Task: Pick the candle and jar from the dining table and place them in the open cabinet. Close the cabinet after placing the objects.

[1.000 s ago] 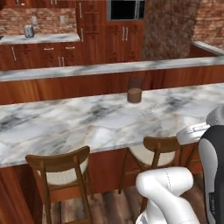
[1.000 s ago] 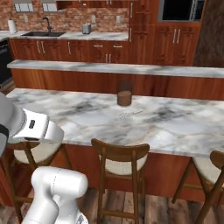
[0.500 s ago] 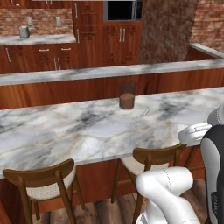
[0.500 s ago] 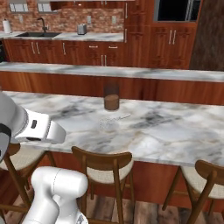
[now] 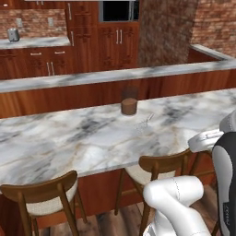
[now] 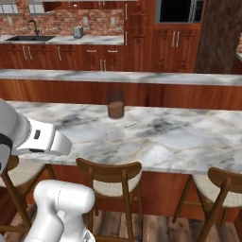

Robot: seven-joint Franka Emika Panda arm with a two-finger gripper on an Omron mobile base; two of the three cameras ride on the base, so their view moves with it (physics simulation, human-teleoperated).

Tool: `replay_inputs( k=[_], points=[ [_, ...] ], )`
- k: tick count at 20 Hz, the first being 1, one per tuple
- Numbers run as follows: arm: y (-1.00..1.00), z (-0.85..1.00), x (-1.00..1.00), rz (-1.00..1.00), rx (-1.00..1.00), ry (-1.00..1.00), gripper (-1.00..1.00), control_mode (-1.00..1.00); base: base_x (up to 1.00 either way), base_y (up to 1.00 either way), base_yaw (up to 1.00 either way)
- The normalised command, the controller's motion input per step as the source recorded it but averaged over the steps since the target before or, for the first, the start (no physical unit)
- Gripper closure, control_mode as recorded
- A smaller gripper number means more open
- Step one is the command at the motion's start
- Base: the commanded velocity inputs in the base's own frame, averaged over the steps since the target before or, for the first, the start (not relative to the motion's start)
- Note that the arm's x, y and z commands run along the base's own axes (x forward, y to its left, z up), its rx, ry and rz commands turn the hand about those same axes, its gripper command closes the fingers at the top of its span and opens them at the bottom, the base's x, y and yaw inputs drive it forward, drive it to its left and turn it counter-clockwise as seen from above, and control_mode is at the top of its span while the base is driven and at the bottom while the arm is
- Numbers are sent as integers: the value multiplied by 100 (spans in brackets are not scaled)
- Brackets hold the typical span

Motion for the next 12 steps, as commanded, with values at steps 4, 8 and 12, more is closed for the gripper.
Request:
replay_inputs(
  k=[4, 8, 12],
  points=[
    [0, 0, 0, 0, 0, 0, -100, 100, 12, -3, -5],
    [0, 0, 0, 0, 0, 0, -100, 100, 0, 0, 0],
    [0, 0, 0, 0, 0, 0, -100, 100, 0, 0, 0]
  ],
)
